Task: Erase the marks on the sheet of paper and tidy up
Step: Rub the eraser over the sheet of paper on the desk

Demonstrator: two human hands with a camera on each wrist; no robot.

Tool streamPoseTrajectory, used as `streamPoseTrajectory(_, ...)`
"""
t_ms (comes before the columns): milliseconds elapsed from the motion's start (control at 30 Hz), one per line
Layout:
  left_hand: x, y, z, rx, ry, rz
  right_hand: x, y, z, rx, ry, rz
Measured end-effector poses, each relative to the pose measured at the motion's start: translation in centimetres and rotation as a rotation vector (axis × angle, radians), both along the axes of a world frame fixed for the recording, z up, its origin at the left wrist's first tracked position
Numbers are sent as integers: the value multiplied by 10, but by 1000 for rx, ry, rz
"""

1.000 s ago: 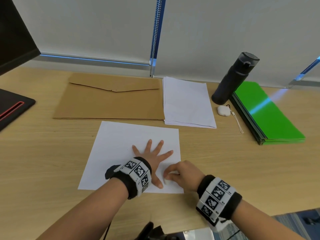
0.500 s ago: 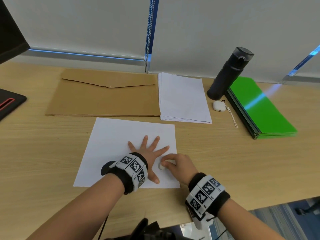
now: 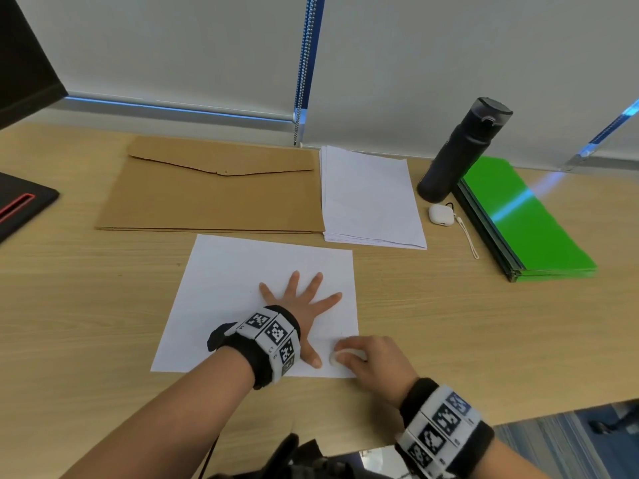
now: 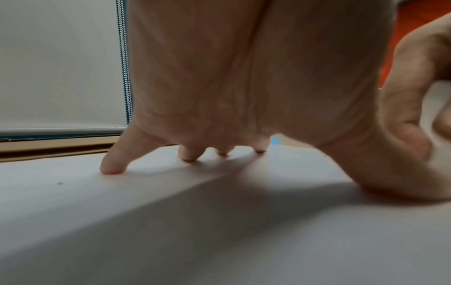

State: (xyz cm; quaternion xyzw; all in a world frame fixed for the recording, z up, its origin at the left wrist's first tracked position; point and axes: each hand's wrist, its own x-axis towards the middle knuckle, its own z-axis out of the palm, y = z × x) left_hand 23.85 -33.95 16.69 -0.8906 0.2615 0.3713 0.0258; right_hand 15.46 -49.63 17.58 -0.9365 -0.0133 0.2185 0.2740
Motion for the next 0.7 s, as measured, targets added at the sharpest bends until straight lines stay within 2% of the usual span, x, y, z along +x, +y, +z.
streamPoseTrajectory(100, 0, 0, -1, -3, 4, 0, 0, -4, 5, -24, 80, 31)
streamPoseTrajectory(233, 1, 0, -1, -7, -2, -2, 14, 5, 7, 51, 40, -61)
streamPoseTrajectory(433, 0, 2, 1, -41, 25, 18, -17, -13, 10, 98, 117, -18)
streamPoseTrajectory(533, -3, -2, 2, -120, 56, 29, -13, -19, 8, 221, 8, -178)
streamPoseTrajectory(600, -7, -6, 0, -218, 62, 97, -5, -18, 4, 272, -87, -289)
streamPoseTrajectory(700, -9, -10, -4, -214, 38, 102, 7, -10, -1, 287, -130, -319)
